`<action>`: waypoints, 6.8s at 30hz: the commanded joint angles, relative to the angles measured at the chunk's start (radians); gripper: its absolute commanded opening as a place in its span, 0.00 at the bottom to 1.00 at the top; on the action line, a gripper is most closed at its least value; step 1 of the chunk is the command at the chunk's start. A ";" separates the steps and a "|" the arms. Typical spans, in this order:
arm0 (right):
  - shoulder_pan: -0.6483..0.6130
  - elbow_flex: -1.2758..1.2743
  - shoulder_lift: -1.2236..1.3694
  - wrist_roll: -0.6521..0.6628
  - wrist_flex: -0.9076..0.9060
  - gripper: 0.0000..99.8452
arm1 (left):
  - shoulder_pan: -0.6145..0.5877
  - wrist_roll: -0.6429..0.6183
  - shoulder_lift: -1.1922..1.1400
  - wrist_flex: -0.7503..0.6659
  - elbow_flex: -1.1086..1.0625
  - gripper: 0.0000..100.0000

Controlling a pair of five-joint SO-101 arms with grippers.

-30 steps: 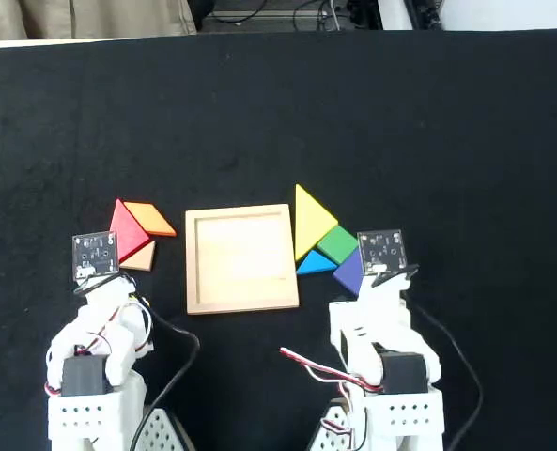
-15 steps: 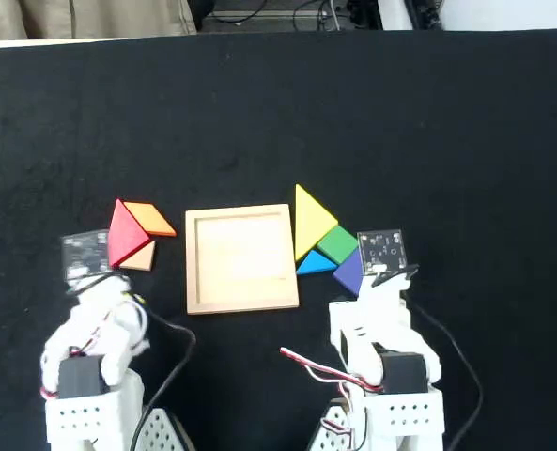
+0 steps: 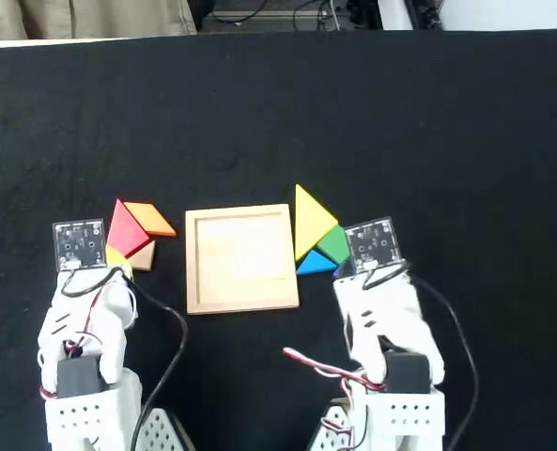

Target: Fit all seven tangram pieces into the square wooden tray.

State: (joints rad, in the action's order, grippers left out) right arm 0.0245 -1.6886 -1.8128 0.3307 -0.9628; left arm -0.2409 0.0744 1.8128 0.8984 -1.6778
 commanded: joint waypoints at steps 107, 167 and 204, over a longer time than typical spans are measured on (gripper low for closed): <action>-0.258 1.698 2.295 -0.446 -0.295 0.32 | 0.068 -0.002 0.008 0.077 -0.018 0.19; -0.700 1.685 2.178 -0.686 -0.321 0.18 | 0.012 -0.011 0.008 0.023 -0.021 0.18; -0.534 1.797 2.045 -0.242 -0.640 0.03 | 0.013 -0.011 0.008 0.014 -0.021 0.18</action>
State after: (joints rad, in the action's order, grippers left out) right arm -0.5386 0.0944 0.2816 0.0161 -1.5643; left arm -0.2286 0.0698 1.8128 0.9367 -1.6794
